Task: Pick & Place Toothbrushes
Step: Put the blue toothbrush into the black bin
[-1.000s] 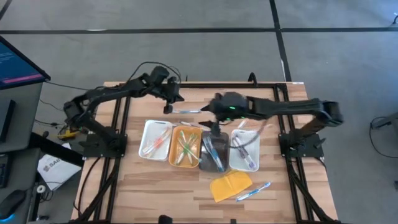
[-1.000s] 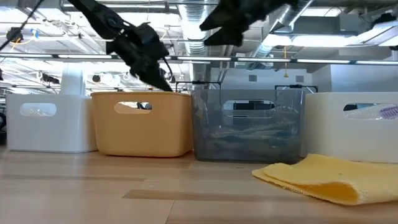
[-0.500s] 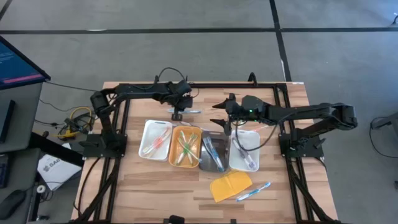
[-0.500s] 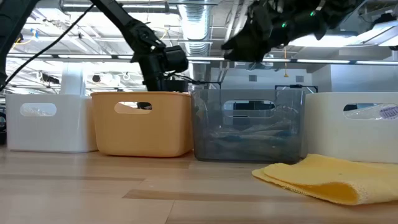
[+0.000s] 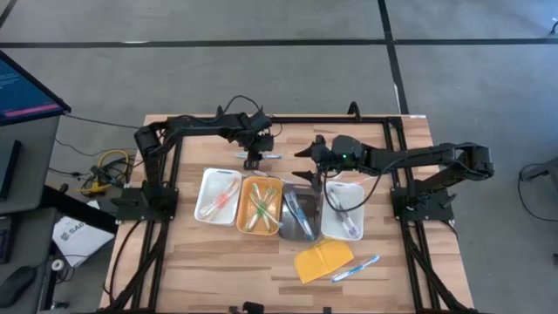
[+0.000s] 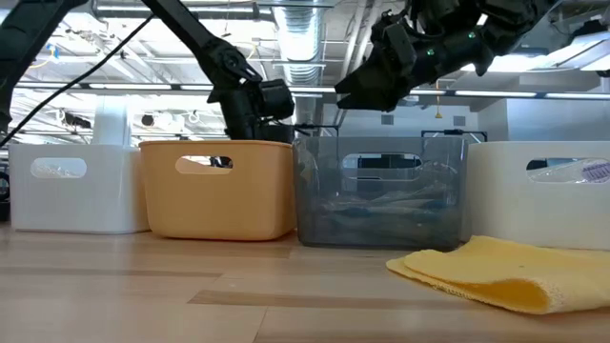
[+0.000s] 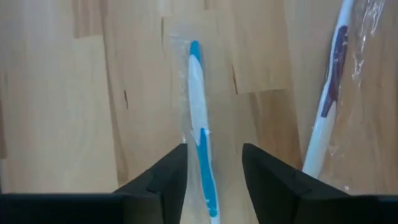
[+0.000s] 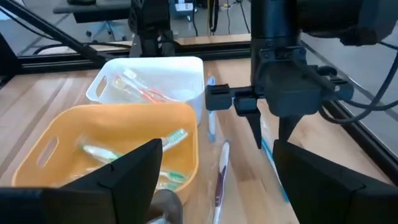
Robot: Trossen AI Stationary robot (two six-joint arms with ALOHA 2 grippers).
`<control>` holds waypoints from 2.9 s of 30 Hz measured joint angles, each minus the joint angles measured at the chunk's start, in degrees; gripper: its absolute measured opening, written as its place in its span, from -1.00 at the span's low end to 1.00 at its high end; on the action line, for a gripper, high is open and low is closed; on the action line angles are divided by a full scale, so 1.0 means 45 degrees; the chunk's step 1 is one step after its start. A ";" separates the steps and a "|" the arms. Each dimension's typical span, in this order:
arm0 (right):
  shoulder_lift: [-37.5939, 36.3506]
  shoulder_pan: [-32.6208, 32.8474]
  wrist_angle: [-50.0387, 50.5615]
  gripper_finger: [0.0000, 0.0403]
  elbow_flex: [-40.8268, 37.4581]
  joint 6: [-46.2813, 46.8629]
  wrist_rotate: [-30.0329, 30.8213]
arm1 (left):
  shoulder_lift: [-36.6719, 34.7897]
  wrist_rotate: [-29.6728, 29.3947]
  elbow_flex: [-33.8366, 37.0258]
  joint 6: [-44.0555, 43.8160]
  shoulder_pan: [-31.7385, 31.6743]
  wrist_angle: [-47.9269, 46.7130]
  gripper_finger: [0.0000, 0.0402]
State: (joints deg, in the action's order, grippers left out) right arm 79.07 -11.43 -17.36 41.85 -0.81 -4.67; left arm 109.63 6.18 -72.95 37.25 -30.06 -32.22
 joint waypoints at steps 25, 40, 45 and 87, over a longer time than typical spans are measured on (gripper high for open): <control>0.0000 0.0001 -0.0322 0.50 0.0000 0.0197 -0.0005 | 0.1748 -0.0782 -0.0398 -0.3712 0.0039 0.0074 -0.26; 0.0000 0.0004 -0.0309 0.50 0.0000 0.0192 -0.0005 | 0.1183 -0.2118 -0.0986 -0.4471 -0.0173 0.0050 -0.95; 0.0000 0.0011 -0.0192 0.50 0.0000 0.0192 0.0000 | -0.0223 -0.2935 -0.1030 -0.4453 -0.0352 0.0230 -0.95; -0.6086 0.1892 0.5724 0.50 -0.0005 0.2047 0.1384 | 0.0058 -0.0708 -0.0797 0.2506 0.7863 0.4855 -0.96</control>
State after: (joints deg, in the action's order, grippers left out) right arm 51.68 -2.91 8.40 41.82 8.40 1.56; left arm 109.89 3.00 -76.53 48.53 5.32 -10.37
